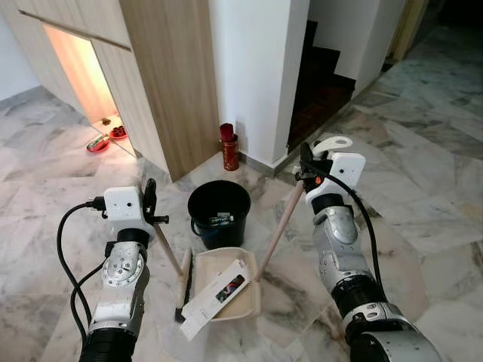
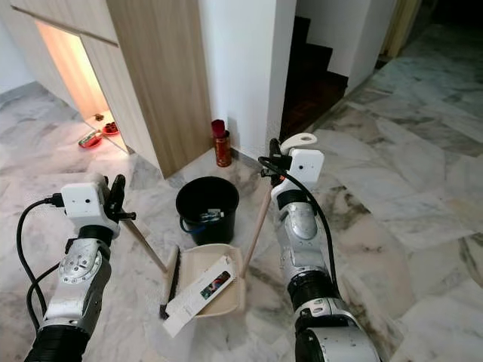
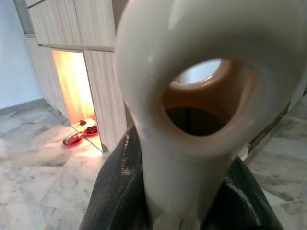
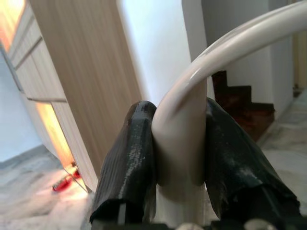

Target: Sweep floor

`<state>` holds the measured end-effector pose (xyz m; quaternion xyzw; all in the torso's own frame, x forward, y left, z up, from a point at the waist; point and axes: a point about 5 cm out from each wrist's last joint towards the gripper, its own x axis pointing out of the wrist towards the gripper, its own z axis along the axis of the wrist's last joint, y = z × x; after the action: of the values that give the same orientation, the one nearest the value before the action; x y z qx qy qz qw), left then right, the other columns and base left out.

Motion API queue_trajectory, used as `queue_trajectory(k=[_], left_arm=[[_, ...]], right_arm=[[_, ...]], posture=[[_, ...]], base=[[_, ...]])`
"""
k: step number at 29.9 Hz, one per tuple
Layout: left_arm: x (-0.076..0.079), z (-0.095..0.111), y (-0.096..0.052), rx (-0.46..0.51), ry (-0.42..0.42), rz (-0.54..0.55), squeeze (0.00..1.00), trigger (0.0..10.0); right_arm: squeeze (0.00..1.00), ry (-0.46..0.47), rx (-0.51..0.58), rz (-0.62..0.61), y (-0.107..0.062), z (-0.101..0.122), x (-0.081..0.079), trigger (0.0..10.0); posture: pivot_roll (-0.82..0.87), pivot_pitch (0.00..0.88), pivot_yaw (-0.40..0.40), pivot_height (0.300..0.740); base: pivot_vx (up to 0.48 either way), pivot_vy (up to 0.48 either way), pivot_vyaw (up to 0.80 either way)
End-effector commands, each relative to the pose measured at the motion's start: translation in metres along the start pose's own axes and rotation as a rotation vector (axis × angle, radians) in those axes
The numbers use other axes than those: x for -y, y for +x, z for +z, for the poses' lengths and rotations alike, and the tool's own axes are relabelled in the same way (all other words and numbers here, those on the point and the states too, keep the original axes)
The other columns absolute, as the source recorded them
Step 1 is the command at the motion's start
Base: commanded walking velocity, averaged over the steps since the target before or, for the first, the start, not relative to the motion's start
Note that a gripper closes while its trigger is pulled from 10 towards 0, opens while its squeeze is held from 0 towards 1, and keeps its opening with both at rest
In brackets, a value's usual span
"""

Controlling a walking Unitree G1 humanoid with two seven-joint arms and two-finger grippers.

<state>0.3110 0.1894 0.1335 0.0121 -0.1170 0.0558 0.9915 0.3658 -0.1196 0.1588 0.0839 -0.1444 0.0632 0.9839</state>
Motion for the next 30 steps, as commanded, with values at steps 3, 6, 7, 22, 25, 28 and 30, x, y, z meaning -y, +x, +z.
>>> queue_trajectory(k=[3,6,7,22,25,28,30], left_arm=[[-0.005,0.009,0.004,0.051,0.021,0.014,0.0,10.0],[-0.004,0.009,0.004,0.051,0.02,0.016,0.0,10.0],[-0.004,0.009,0.004,0.051,0.02,0.016,0.0,10.0],[-0.021,0.014,0.005,0.081,0.068,0.113,0.0,10.0],[-0.05,0.029,0.005,0.153,0.113,0.25,0.0,10.0],[-0.065,0.039,0.006,0.195,0.134,0.295,0.0,10.0],[-0.069,0.042,0.006,0.205,0.142,0.305,0.0,10.0]], right_arm=[[0.0,0.062,0.106,0.025,0.012,0.024,-0.012,10.0],[0.0,0.13,0.155,0.038,0.016,0.039,-0.021,10.0],[0.0,0.13,0.155,0.038,0.016,0.039,-0.021,10.0],[0.0,0.183,0.228,0.037,0.021,0.059,-0.035,10.0],[0.0,0.18,0.217,0.036,0.02,0.057,-0.032,10.0],[0.0,0.176,0.207,0.039,0.019,0.055,-0.031,10.0],[0.0,0.178,0.202,0.04,0.019,0.055,-0.031,10.0]], posture=[[0.07,0.0,0.062,0.74],[0.07,0.0,0.062,0.74],[0.07,0.0,0.062,0.74],[0.07,0.0,0.064,0.74],[0.07,0.0,0.065,0.74],[0.08,0.0,0.065,0.74],[0.09,0.0,0.064,0.74]], base=[[0.0,0.0,0.0],[0.0,0.0,0.0],[0.0,0.0,0.0],[0.0,0.0,0.0],[0.0,0.0,0.0],[0.0,0.0,0.0],[0.0,0.0,0.0]])
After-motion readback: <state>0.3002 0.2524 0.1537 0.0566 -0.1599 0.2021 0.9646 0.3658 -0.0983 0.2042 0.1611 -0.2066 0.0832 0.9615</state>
